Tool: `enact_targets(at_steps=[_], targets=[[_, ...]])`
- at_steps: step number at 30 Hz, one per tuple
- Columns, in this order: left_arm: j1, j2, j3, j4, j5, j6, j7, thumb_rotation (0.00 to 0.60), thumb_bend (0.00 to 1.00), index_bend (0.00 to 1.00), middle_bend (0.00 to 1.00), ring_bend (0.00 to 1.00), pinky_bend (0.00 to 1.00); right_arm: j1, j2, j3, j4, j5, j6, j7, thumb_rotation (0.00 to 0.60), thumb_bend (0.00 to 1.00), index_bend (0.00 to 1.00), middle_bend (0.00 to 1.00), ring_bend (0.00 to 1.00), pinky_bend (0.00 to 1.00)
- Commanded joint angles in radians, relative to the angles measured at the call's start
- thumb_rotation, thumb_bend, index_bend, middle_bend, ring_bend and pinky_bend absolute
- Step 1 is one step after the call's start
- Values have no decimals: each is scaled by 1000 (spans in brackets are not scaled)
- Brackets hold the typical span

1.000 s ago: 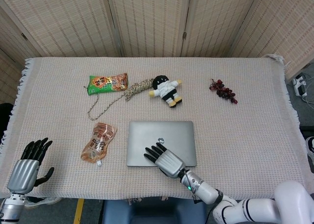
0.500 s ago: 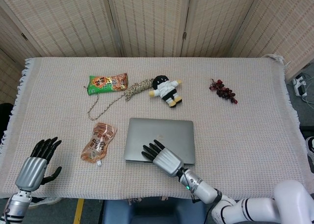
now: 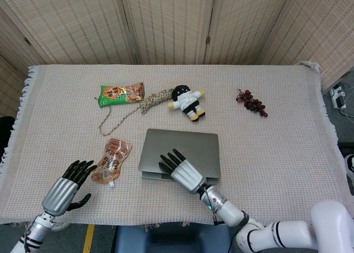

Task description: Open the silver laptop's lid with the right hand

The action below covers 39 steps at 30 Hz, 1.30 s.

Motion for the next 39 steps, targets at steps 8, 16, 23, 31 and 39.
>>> enact_targets(at_steps=[8,16,23,31,39], targets=[[-113,-17,48,-27,75,-140,-5,600,593,51,64,37,0,18,8,11,-17,35,23,-43,600,748,0,0,0,0],[-212,-48,18,-83,44,-276,39,600,602,20,63,15,0,38,9,22,-20,67,29,-65,600,748,0,0,0,0],[-279,-89,-18,-92,-31,-387,77,600,606,11,61,1,0,56,5,31,-22,86,40,-84,600,747,0,0,0,0],[-332,-137,-49,-74,-132,-488,130,600,609,0,49,0,0,69,4,37,-21,111,56,-93,600,748,0,0,0,0],[-356,-181,-57,-54,-208,-537,196,600,609,0,49,0,0,80,-2,40,-16,121,73,-95,600,748,0,0,0,0]])
